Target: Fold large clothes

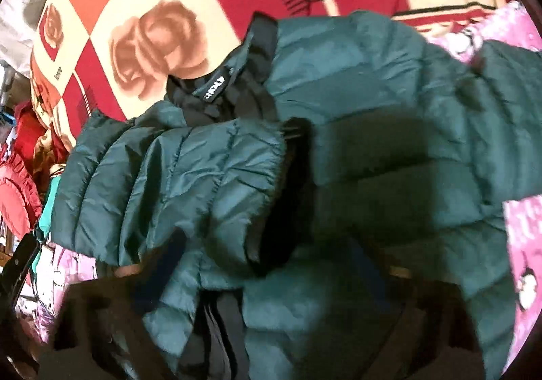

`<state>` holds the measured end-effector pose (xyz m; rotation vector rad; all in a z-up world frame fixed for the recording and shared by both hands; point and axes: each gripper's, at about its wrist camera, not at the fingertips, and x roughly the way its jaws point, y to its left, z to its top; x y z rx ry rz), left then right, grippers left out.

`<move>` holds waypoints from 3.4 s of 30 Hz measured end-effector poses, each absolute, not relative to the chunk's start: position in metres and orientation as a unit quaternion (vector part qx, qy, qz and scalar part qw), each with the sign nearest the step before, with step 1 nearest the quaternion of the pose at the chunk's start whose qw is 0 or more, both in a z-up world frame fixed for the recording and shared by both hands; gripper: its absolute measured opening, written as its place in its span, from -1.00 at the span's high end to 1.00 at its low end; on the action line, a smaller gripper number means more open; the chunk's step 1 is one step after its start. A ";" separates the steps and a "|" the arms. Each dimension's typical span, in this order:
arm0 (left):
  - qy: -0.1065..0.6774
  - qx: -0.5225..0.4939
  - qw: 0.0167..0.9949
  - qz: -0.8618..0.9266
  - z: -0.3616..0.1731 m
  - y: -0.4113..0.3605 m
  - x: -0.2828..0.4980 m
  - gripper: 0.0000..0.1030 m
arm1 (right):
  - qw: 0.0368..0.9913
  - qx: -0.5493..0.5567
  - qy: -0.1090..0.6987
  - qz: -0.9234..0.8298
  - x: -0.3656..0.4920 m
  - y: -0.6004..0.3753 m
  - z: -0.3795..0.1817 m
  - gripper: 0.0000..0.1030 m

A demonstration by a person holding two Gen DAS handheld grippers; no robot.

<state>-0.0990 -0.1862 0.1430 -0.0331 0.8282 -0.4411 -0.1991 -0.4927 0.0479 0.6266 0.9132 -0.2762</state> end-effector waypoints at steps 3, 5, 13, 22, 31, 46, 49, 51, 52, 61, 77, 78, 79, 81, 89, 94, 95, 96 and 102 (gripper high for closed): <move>0.410 -0.026 0.890 -0.199 0.131 -0.181 -0.088 0.63 | 0.860 0.264 0.414 -0.135 -0.204 -0.494 0.063 0.61; 0.416 -0.027 0.888 -0.193 0.122 -0.180 -0.082 0.63 | 0.878 0.224 0.393 -0.157 -0.211 -0.498 0.081 0.63; 0.445 -0.014 0.875 -0.193 0.086 -0.209 -0.071 0.63 | 0.873 0.175 0.376 -0.258 -0.208 -0.556 0.091 0.64; 0.422 0.002 0.886 -0.193 0.095 -0.223 -0.075 0.63 | 0.844 0.190 0.411 -0.287 -0.207 -0.571 0.067 0.07; 0.418 0.011 0.889 -0.185 0.085 -0.251 -0.061 0.63 | 0.893 0.167 0.395 -0.138 -0.170 -0.502 0.102 -0.27; 0.423 0.041 0.888 -0.177 0.055 -0.269 -0.058 0.51 | 0.878 0.111 0.439 -0.153 -0.111 -0.504 0.051 -0.47; 0.424 0.041 0.887 -0.180 0.053 -0.269 -0.057 0.46 | 0.878 0.132 0.436 -0.146 -0.125 -0.509 0.063 -0.47; 0.427 0.038 0.885 -0.183 0.051 -0.269 -0.056 0.44 | 0.884 0.145 0.420 -0.145 -0.143 -0.514 0.076 -0.47; 0.427 0.037 0.885 -0.183 0.050 -0.269 -0.056 0.43 | 0.887 0.144 0.413 -0.148 -0.152 -0.516 0.081 -0.47; 0.418 0.047 0.887 -0.189 0.045 -0.274 -0.060 0.27 | 0.859 0.157 0.453 -0.181 -0.181 -0.548 0.040 -0.47; 0.412 0.050 0.891 -0.185 0.063 -0.269 -0.078 0.25 | 0.855 0.152 0.448 -0.213 -0.197 -0.533 0.052 -0.51; 0.413 0.050 0.890 -0.184 0.066 -0.267 -0.081 0.25 | 0.850 0.145 0.460 -0.214 -0.196 -0.532 0.046 -0.51; 0.414 0.049 0.890 -0.184 0.069 -0.266 -0.084 0.25 | 0.849 0.137 0.462 -0.214 -0.197 -0.529 0.045 -0.51; 0.410 0.043 0.892 -0.185 0.076 -0.262 -0.092 0.25 | 0.855 0.135 0.453 -0.212 -0.201 -0.523 0.052 -0.51; 0.376 0.039 0.908 -0.183 0.104 -0.254 -0.129 0.25 | 0.880 0.158 0.400 -0.200 -0.245 -0.484 0.092 -0.64; 0.369 0.043 0.910 -0.185 0.114 -0.251 -0.152 0.25 | 0.880 0.155 0.399 -0.208 -0.261 -0.474 0.101 -0.65; 0.366 0.042 0.911 -0.185 0.116 -0.249 -0.157 0.25 | 0.879 0.156 0.398 -0.210 -0.264 -0.474 0.103 -0.65; 0.364 0.040 0.912 -0.185 0.118 -0.248 -0.161 0.25 | 0.879 0.158 0.396 -0.213 -0.268 -0.473 0.105 -0.66; 0.362 0.034 0.912 -0.189 0.127 -0.246 -0.185 0.25 | 0.881 0.166 0.386 -0.215 -0.290 -0.465 0.114 -0.66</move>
